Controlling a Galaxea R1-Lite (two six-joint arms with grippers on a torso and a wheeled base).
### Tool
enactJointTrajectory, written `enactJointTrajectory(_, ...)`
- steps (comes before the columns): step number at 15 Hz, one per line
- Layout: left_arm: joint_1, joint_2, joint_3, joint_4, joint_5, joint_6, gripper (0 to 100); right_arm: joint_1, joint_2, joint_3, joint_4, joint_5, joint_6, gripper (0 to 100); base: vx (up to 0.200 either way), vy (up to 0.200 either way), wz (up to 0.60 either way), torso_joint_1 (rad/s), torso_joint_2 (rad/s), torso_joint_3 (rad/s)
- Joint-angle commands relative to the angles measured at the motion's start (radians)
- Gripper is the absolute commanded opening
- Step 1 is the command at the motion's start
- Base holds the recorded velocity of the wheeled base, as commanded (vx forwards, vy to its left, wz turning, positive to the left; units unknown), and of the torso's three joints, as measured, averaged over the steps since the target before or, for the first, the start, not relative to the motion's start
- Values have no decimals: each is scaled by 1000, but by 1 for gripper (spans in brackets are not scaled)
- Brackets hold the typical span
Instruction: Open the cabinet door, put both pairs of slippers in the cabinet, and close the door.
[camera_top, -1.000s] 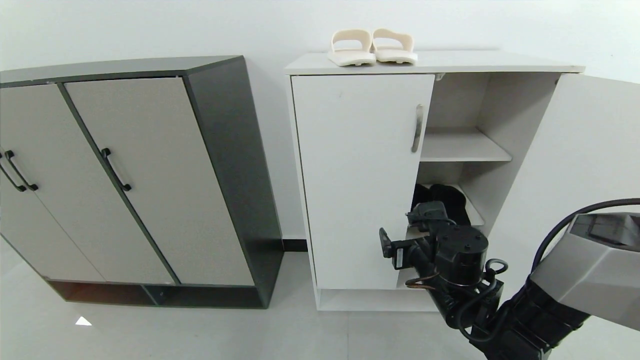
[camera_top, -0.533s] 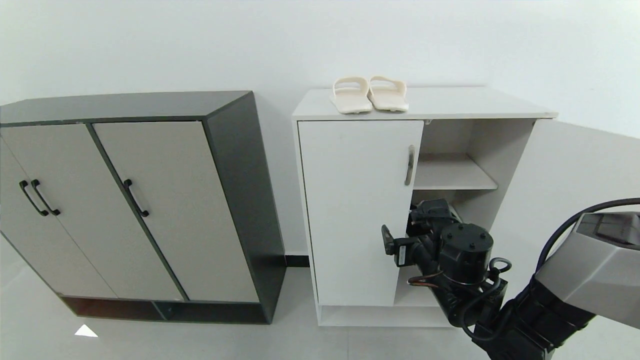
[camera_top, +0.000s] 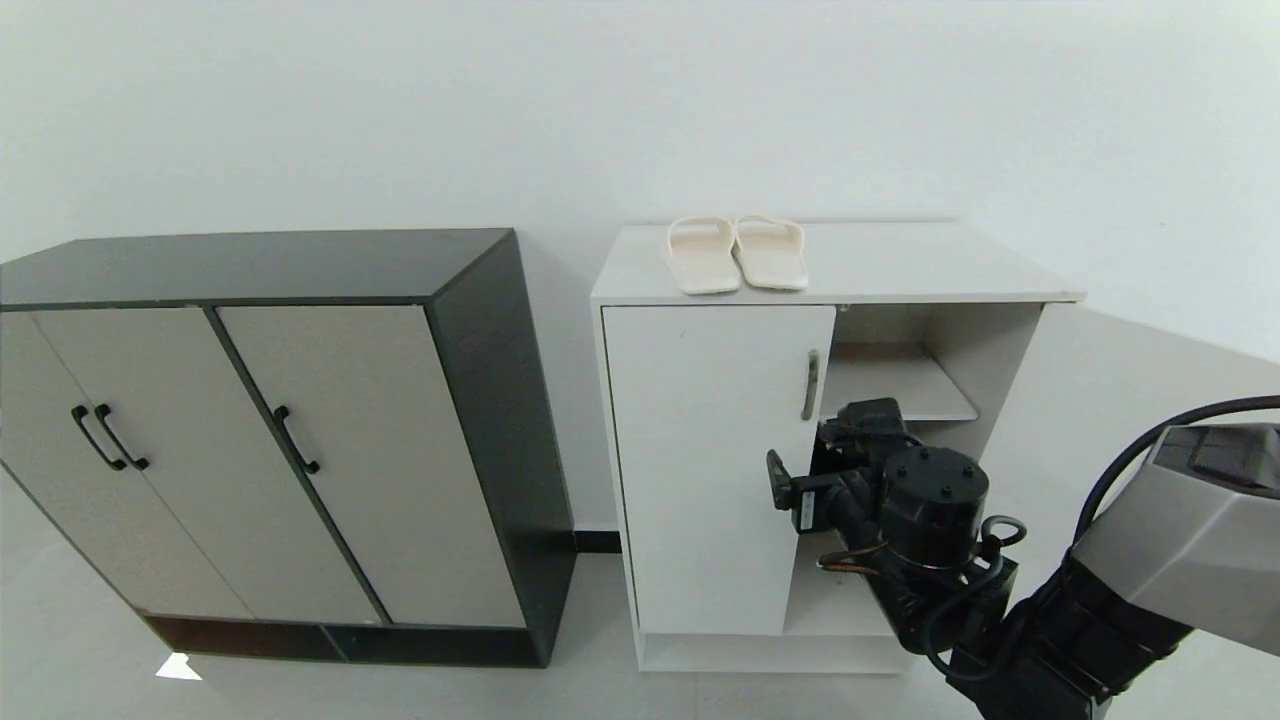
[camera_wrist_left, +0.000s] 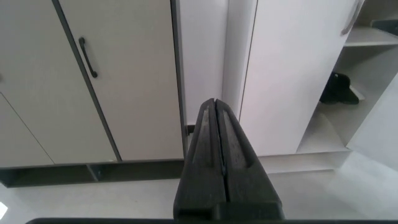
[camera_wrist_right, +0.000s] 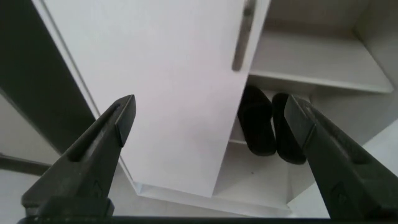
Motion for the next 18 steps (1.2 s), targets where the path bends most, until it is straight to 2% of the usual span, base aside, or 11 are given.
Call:
enactJointTrajectory(1, 2, 1, 0, 0, 0, 0, 0, -5, 0, -6, 1, 0, -1, 100, 0, 0, 0, 193, -500, -315)
enactJointTrajectory(6, 2, 1, 0, -2, 2, 3, 0, -17, -17, 26, -16, 0, -6, 100, 0, 0, 0, 206, -512, -313)
enactJointTrajectory(10, 2, 0, 0, -2, 3, 0, 0, 12, -6, 48, -20, 0, -24, 100, 0, 0, 0, 234, -552, -316)
enactJointTrajectory(14, 2, 0, 0, -2, 3, 0, 0, 1, -9, 19, -8, 5, -47, 100, 0, 0, 0, 262, -593, -336)
enactJointTrajectory(16, 2, 0, 0, -2, 3, 0, 0, -24, -12, 45, -16, 74, -56, 100, 0, 0, 0, 254, -556, -305)
enactJointTrajectory(18, 0, 0, 0, -2, 3, 0, 0, 1, -2, 88, -25, 98, -69, 100, 0, 0, 0, 190, -427, -239)
